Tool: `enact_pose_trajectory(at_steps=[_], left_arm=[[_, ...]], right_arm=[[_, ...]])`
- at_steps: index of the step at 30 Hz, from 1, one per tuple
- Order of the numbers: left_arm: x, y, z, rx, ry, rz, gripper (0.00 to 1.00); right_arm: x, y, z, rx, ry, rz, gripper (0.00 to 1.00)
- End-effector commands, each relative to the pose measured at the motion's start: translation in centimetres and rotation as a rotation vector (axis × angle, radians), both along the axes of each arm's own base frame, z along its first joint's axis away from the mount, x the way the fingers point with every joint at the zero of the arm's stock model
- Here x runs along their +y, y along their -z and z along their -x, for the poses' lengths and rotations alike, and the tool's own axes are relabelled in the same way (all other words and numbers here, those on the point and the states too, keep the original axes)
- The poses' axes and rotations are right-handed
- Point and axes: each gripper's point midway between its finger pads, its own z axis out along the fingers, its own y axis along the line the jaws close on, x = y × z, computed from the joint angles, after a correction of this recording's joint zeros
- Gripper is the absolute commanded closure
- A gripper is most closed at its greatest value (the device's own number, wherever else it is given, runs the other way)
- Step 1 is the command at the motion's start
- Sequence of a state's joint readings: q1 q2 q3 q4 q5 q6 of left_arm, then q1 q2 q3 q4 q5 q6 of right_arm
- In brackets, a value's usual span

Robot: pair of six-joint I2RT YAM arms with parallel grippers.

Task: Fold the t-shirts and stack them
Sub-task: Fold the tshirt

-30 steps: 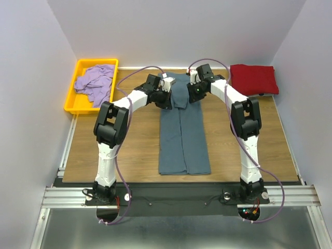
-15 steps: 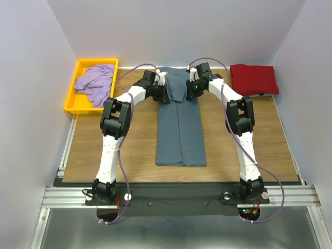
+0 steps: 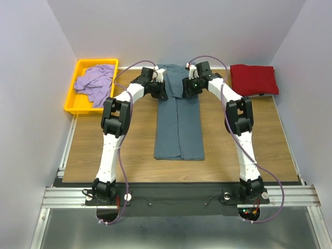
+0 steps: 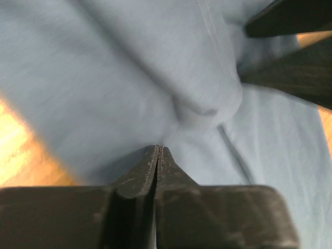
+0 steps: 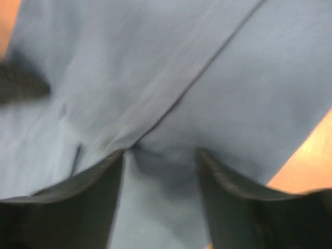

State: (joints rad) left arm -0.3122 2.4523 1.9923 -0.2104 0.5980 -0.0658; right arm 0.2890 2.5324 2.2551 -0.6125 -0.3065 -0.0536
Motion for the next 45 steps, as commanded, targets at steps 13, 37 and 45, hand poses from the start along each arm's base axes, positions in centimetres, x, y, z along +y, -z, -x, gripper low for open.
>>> enact_pose_trajectory(at_steps=[13,37,45], left_arm=[[7.7,-26.6,14.1,-0.808,0.162,-0.182,0.20],[5.7,-2.8,37.8,-0.807,0.975,-0.436,0.39],[4.8,-1.4,36.6,-0.805,0.967,-0.464,0.39]], right_arm=[[-4.6,-18.8,16.7,-0.290,-0.379,0.147,0.10],[-3.2,-2.5,37.4,-0.142,-0.895,0.384,0.37],[-2.9,-0.4,38.2,-0.142,-0.913,0.382,0.36]])
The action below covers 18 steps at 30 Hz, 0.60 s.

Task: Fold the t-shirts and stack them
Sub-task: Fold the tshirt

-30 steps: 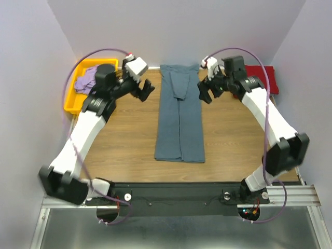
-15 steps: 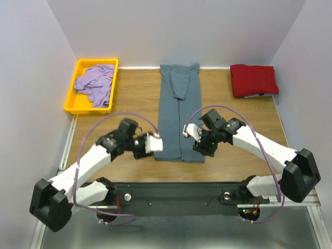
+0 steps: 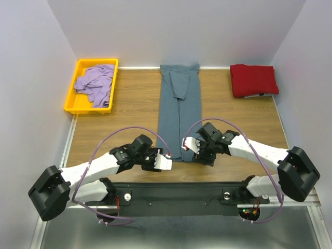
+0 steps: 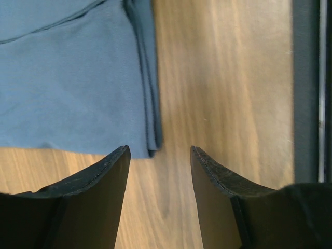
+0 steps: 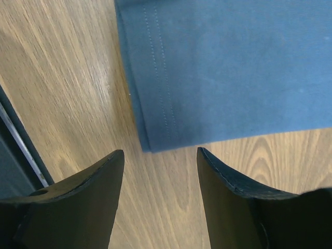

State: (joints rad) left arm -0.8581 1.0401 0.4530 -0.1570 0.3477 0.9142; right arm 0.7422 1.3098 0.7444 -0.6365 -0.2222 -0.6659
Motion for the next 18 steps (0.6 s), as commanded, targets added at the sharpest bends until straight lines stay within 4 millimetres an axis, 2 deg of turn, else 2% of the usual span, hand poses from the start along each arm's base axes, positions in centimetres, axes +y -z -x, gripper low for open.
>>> enact_pose_trajectory(at_steps=[1,5,11,12,16,18], left_arm=[[-1.5,-0.9,-1.6,-0.063,-0.024,0.058,0.39],[-1.7,-0.9,-1.7,-0.063,-0.015,0.061,0.40],[-1.7,-0.7,-1.7,-0.065,-0.013,0.058,0.40],[-1.6,-0.7,-1.6,-0.062,-0.011,0.054,0.40],[-1.9,-0.6,-1.8,-0.066,-0.004,0.054,0.40],[-1.9,-0.3,-1.9,-0.060,0.001,0.039,0.40]], right_arm=[[1.4,0.0,-0.9,-0.058,-0.016,-0.048,0.36],[1.2,1.3,-0.4,-0.055,-0.022,-0.028,0.36],[0.3,3.6,-1.1,-0.074,0.004,0.035,0.39],[0.1,4.0,-1.0,-0.069,0.005,0.052,0.42],[-0.4,4.7,-1.1,-0.072,0.019,0.078,0.69],[-0.4,4.6,-1.2,-0.075,0.026,0.076,0.76]])
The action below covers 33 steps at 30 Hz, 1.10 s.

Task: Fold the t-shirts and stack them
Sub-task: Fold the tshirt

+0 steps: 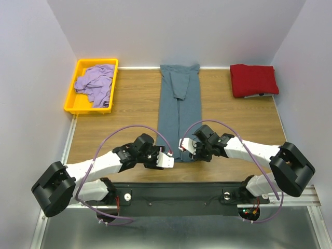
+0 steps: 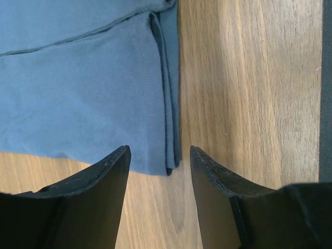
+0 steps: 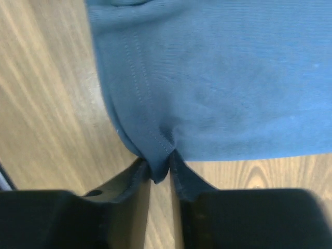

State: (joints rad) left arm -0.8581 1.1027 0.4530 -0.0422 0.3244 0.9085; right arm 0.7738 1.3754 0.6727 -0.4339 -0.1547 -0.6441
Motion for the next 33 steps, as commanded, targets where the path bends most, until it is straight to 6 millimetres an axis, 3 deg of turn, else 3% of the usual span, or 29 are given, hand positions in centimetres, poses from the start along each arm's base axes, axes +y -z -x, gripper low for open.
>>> enact_pose_trajectory(at_steps=[1,11,18,21,23,28,29,33], left_arm=[[-0.6,-0.1,-0.3,-0.025,0.037,-0.005,0.40],[0.0,2.2,0.3,0.006,0.095,-0.085,0.44],[0.0,3.8,0.2,0.051,0.100,-0.142,0.70],[0.5,4.9,0.4,0.079,0.095,-0.187,0.89],[0.7,5.1,0.6,0.103,0.091,-0.201,0.96],[-0.4,2.5,1.5,0.145,0.126,-0.154,1.00],[-1.0,1.3,1.6,0.146,0.136,-0.118,1.00],[-1.2,-0.9,4.1,0.207,0.190,-0.084,1.00]], right_arm=[[-1.5,2.1,0.3,0.006,0.016,0.082,0.80],[-1.6,1.9,0.4,0.004,0.043,0.073,0.99],[-1.1,1.3,0.3,0.009,0.061,0.050,0.99],[-1.0,0.9,0.2,0.007,0.076,0.043,1.00],[-0.8,0.5,0.1,-0.002,0.080,0.028,0.99],[-0.8,-1.4,1.0,0.012,0.047,-0.001,0.99],[-0.9,-2.0,1.4,0.013,0.042,-0.006,0.99],[-0.9,-3.4,3.0,0.065,0.005,-0.016,0.99]])
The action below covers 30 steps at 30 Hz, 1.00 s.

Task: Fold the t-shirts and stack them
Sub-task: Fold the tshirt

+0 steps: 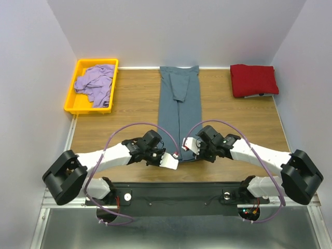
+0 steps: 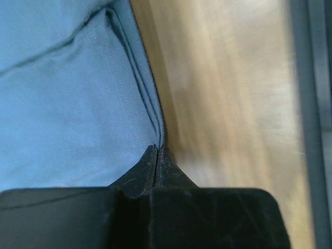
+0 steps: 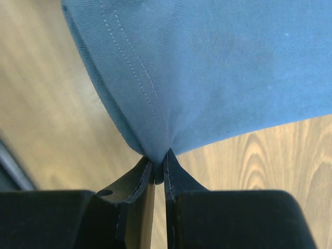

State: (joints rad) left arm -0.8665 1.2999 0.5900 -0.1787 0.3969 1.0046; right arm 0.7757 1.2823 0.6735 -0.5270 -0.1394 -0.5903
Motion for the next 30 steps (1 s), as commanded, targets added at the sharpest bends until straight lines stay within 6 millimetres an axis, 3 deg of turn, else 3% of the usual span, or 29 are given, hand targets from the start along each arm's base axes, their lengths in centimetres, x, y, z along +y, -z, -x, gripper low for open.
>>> enact_pose_trajectory(at_steps=[1,4,7,16,21,30], left_arm=[[-0.4,-3.1,3.6,0.111,0.060,0.048,1.00],[-0.9,-4.9,4.6,0.145,0.039,0.092,1.00],[-1.1,-6.3,3.1,0.151,-0.023,0.124,1.00],[-1.3,-9.3,-5.4,0.048,-0.145,0.193,1.00],[-1.4,-8.9,-8.8,-0.024,-0.194,0.198,1.00],[-1.0,-10.3,-16.0,-0.158,-0.254,0.212,1.00]], right_arm=[[0.6,-2.3,2.5,0.081,-0.064,-0.040,0.99],[1.1,-3.5,2.5,0.089,-0.065,-0.060,0.99],[1.1,-4.3,0.7,0.015,-0.055,-0.042,0.99],[1.0,-6.8,-7.1,-0.137,-0.006,-0.020,1.00],[0.7,-6.7,-10.8,-0.160,0.004,-0.010,0.99],[-0.5,-6.0,-17.2,-0.179,0.039,-0.007,0.99]])
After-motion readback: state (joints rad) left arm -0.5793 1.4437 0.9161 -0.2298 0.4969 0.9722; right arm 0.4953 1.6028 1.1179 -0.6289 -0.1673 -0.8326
